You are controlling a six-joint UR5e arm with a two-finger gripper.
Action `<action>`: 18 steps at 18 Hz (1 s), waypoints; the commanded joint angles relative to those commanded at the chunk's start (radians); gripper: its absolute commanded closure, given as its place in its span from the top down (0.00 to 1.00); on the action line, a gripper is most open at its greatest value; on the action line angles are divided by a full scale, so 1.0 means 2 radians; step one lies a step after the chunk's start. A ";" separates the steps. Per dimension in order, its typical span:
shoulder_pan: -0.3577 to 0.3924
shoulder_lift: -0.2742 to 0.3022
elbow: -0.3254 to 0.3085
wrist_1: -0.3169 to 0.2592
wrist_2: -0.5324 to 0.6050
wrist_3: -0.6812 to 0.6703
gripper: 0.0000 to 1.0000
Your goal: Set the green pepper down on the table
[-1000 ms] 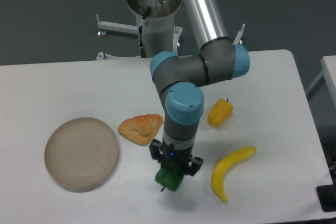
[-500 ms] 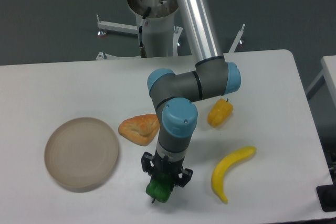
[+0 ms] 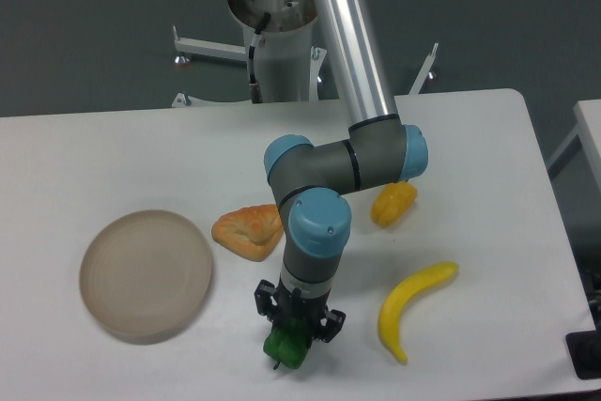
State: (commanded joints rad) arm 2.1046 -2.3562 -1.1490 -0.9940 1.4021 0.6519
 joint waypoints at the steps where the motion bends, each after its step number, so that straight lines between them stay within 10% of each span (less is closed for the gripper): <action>1: 0.000 0.000 -0.001 0.000 0.002 0.000 0.39; 5: 0.000 0.003 0.001 -0.002 0.002 0.000 1.00; 18: 0.058 0.045 0.018 -0.062 0.046 0.142 1.00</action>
State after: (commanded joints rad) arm 2.2210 -2.2657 -1.1122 -1.1182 1.4939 0.9369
